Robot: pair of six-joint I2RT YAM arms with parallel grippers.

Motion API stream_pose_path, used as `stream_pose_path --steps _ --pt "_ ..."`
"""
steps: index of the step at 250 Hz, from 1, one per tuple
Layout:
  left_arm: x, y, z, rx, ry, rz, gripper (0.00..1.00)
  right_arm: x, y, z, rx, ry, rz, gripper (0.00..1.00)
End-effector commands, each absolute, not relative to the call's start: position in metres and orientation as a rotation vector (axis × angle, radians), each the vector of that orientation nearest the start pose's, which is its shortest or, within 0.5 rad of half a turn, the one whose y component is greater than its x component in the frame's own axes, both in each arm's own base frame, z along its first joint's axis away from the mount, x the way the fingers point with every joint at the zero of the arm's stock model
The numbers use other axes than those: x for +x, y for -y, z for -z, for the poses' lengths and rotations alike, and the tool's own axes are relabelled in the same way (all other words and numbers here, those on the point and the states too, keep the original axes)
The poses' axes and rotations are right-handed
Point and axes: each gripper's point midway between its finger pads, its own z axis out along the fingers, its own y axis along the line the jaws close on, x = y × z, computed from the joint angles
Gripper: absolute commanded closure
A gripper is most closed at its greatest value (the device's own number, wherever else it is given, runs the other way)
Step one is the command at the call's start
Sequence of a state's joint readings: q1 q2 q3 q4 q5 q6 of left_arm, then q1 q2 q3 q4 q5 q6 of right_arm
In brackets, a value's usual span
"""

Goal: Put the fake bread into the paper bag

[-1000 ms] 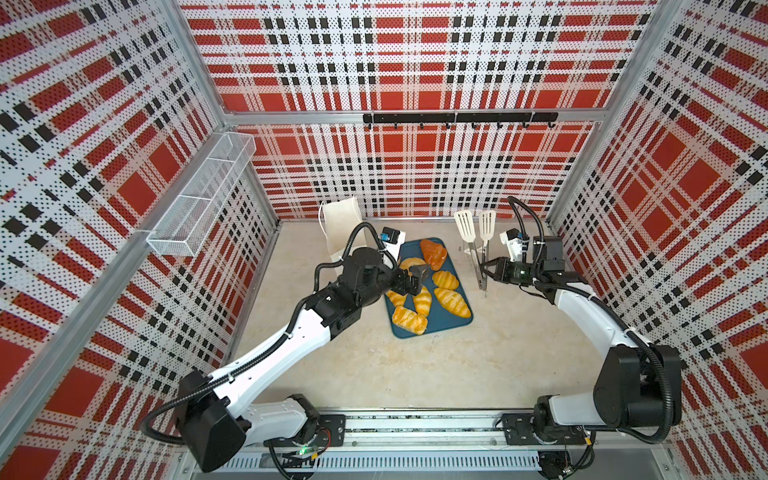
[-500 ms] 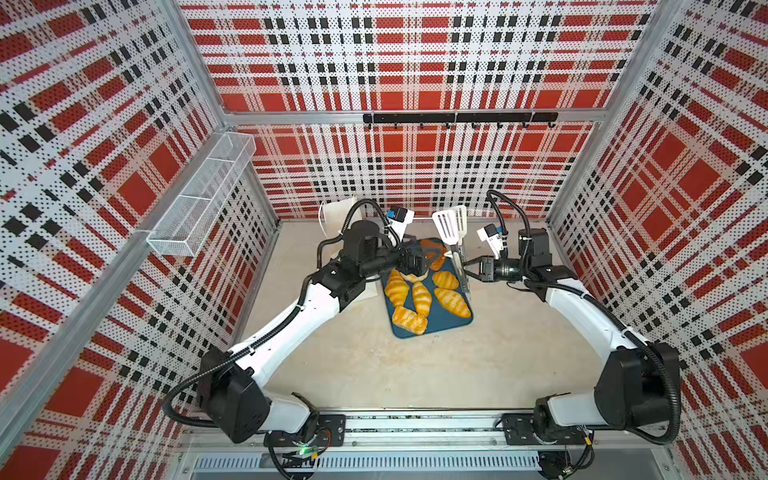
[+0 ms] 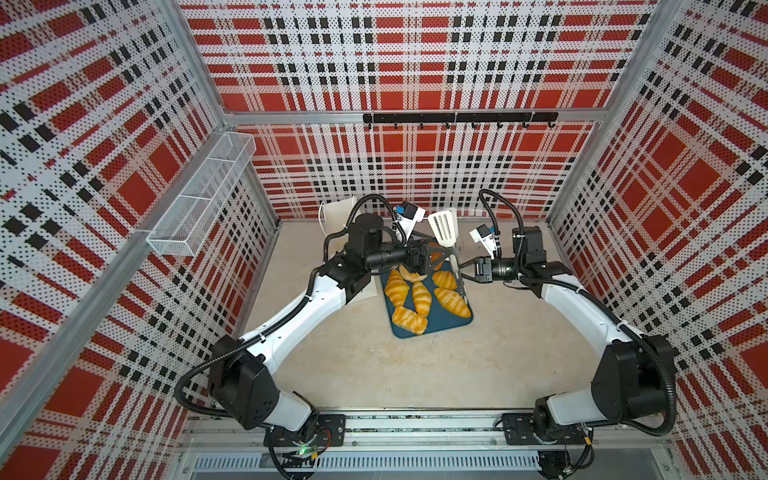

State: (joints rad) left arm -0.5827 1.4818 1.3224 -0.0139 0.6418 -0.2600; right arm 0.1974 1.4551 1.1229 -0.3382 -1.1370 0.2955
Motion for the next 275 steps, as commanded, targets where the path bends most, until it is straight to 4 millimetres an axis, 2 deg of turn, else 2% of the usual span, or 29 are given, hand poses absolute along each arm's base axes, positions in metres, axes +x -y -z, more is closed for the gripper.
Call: stream_pose_path --steps 1,36,130,212,275 --pt "0.323 0.343 -0.378 0.832 -1.611 1.198 0.12 0.316 -0.227 -0.284 -0.643 -2.011 -1.535 0.99" --pt "0.321 0.347 -0.381 0.851 -1.585 1.219 0.19 0.315 -0.228 -0.284 -0.645 -2.013 -1.544 0.98" --pt "0.318 0.355 -0.384 0.905 -1.547 1.294 0.27 0.309 -0.236 -0.289 -0.685 -1.989 -1.574 0.98" --pt "0.318 0.359 -0.391 0.91 -1.519 1.335 0.46 0.307 -0.239 -0.289 -0.694 -1.986 -1.581 0.97" --pt "0.317 0.361 -0.391 0.913 -1.516 1.353 0.53 0.307 -0.239 -0.293 -0.694 -1.978 -1.577 0.97"
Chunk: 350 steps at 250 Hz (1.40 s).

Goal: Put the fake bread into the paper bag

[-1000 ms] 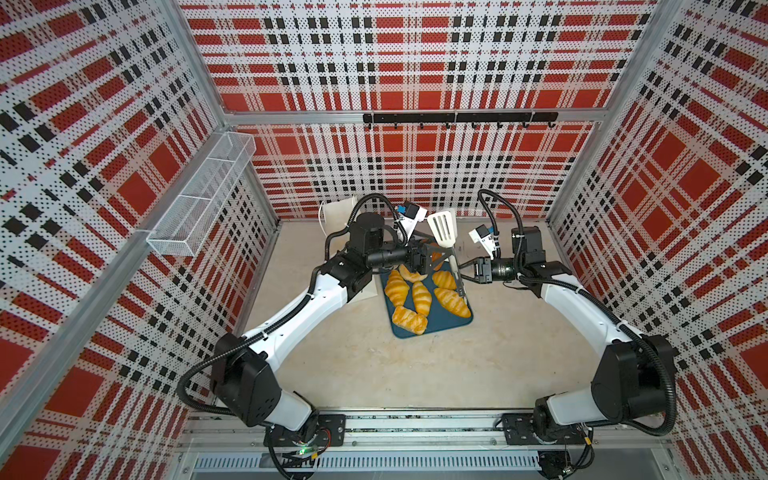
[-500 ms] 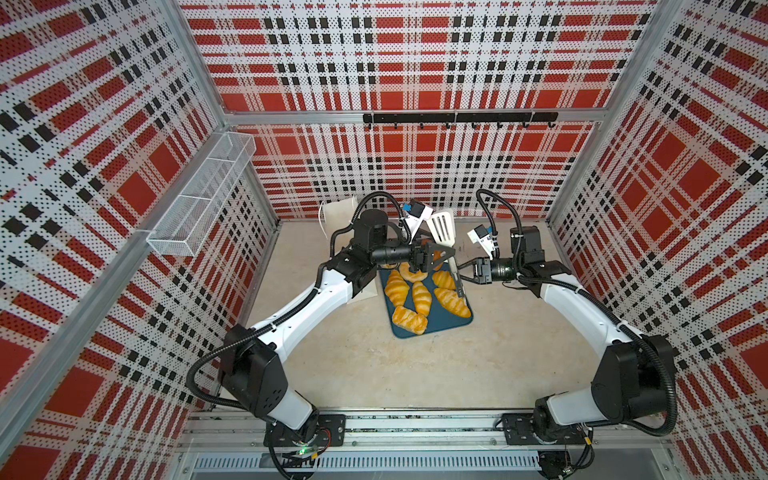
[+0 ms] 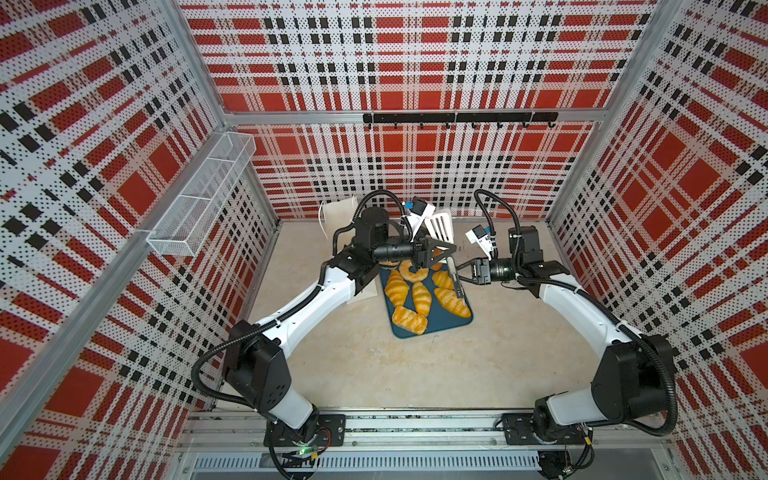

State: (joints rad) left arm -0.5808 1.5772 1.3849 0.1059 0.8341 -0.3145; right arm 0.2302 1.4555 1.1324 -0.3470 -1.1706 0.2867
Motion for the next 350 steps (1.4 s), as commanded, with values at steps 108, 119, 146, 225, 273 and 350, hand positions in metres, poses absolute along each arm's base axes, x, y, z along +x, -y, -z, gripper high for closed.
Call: stream_pose_path --steps 108,119,146,225,273,350 --pt "0.317 0.362 -0.399 0.91 -1.471 1.372 0.86 0.307 -0.237 -0.291 -0.688 -1.982 -1.532 0.89" --pt "0.317 0.362 -0.399 0.906 -1.466 1.378 0.87 0.309 -0.235 -0.288 -0.679 -1.996 -1.504 0.84" --pt "0.315 0.362 -0.401 0.903 -1.451 1.398 0.88 0.316 -0.228 -0.282 -0.644 -2.031 -1.397 0.63" --pt "0.312 0.36 -0.403 0.901 -1.431 1.402 0.88 0.335 -0.18 -0.305 -0.428 -1.883 -1.315 0.02" --pt "0.312 0.36 -0.405 0.906 -1.421 1.4 0.87 0.321 -0.179 -0.318 -0.432 -1.803 -1.414 0.0" --pt "0.311 0.367 -0.405 0.929 -1.408 1.407 0.87 0.299 -0.198 -0.325 -0.51 -1.73 -1.591 0.0"
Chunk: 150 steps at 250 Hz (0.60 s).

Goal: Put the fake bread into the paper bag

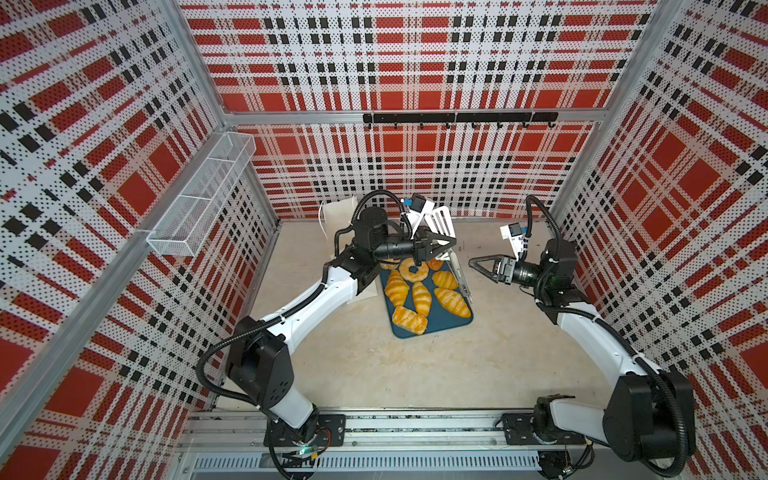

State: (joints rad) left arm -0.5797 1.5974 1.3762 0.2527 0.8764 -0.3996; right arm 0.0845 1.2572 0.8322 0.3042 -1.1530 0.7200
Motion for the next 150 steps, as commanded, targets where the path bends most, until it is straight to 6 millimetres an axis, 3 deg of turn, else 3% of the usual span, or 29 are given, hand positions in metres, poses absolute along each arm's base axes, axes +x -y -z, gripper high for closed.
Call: stream_pose_path --steps 1,83,150 --pt "0.311 0.367 -0.405 0.929 -1.409 1.408 0.87 0.298 -0.198 -0.324 -0.513 -1.73 -1.591 0.0" --pt "0.305 0.374 -0.409 0.946 -1.381 1.392 0.87 0.3 -0.227 -0.317 -0.553 -1.763 -1.642 0.0" --pt "0.301 0.381 -0.403 0.963 -1.385 1.385 0.87 0.305 -0.237 -0.317 -0.552 -1.755 -1.672 0.02"
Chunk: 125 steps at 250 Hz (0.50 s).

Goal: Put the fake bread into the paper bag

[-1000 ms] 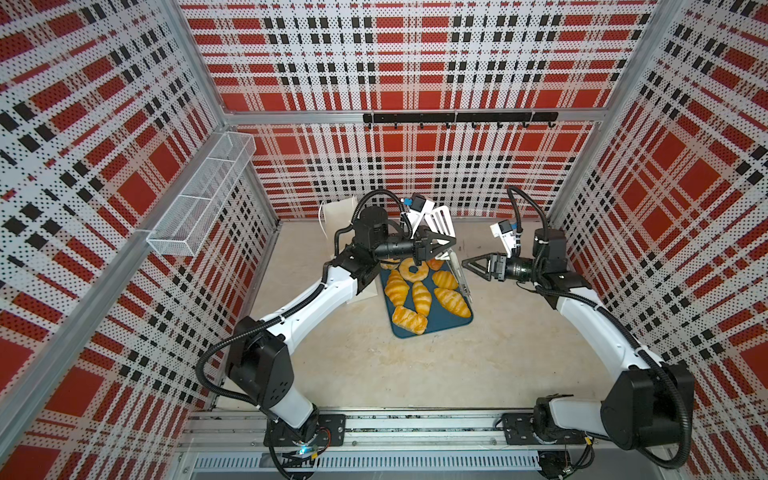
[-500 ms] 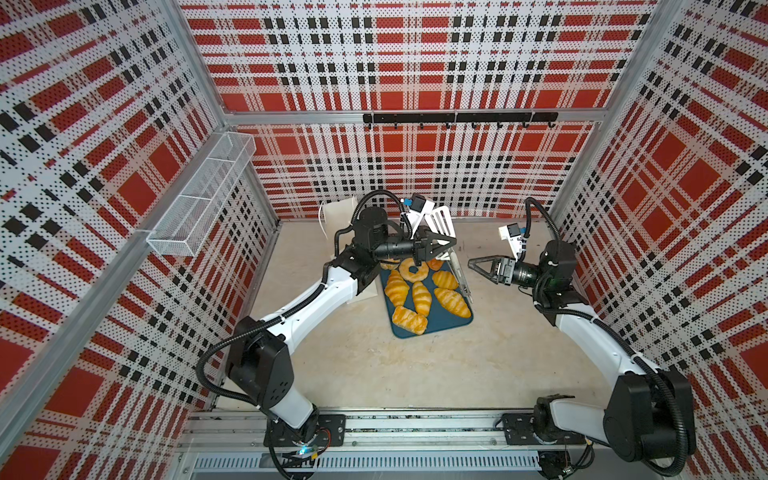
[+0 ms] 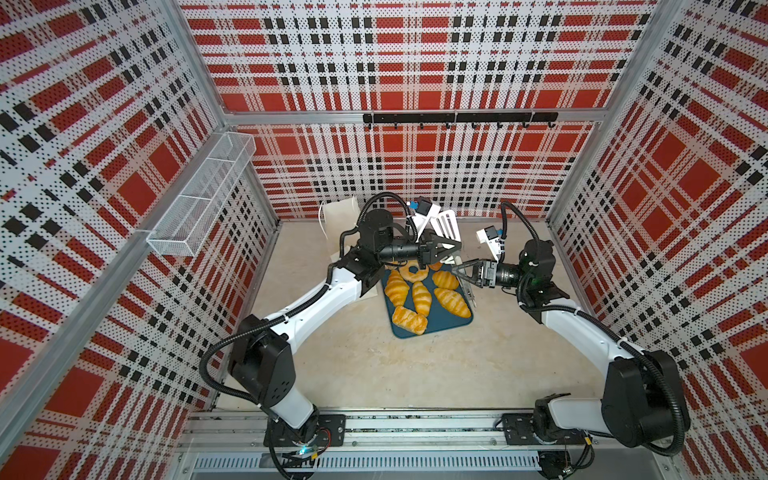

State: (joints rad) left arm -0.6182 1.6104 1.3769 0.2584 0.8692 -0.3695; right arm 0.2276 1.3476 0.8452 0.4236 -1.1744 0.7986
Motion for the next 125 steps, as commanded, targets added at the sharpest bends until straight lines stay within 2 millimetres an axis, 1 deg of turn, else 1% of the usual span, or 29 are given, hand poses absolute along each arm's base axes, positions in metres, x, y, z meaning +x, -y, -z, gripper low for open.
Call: stream_pose_path --steps 1,63,125 --pt "0.301 0.381 -0.403 0.963 -1.385 1.386 0.87 0.306 -0.237 -0.317 -0.553 -1.753 -1.672 0.02" --pt "0.299 0.388 -0.402 0.976 -1.38 1.392 0.88 0.307 -0.241 -0.329 -0.546 -1.69 -1.736 0.04" --pt "0.293 0.395 -0.401 0.99 -1.375 1.403 0.87 0.31 -0.244 -0.329 -0.535 -1.691 -1.747 0.07"
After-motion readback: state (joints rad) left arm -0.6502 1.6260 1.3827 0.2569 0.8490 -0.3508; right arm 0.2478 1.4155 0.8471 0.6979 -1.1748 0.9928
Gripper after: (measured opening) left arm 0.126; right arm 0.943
